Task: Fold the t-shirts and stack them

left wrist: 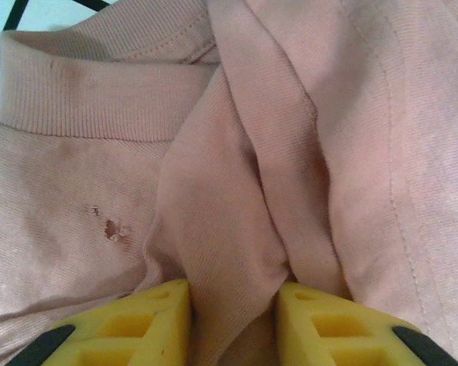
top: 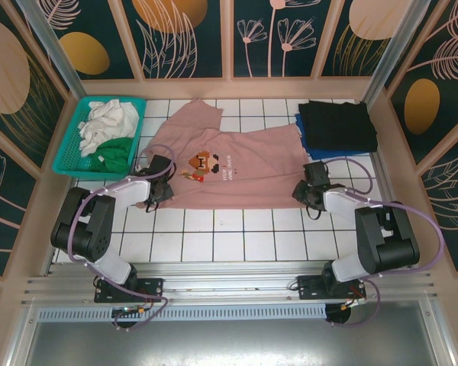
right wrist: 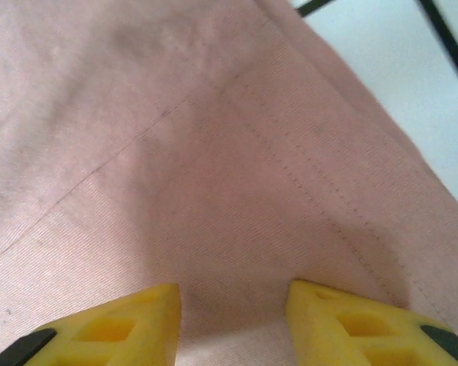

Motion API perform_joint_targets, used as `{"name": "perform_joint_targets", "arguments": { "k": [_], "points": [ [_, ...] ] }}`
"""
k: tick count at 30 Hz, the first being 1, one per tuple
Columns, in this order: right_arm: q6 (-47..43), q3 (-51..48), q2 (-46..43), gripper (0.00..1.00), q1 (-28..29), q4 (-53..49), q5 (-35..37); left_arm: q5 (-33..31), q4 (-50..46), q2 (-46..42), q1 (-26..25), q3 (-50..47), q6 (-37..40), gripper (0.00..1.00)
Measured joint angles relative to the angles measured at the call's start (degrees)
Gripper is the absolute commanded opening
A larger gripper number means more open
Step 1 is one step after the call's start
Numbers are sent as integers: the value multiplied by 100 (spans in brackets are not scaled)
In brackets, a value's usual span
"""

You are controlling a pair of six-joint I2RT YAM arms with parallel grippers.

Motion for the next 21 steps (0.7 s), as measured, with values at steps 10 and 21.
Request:
{"name": "perform_joint_targets", "arguments": {
  "k": [10, 21],
  "points": [
    [-17, -330, -660, 40, -289, -442, -398, -22, -125, -758, 2, -719, -199, 46],
    [0, 365, -1537, 42, 358, -1394, -229, 20, -800, -1510, -48, -501, -229, 49]
  ]
}}
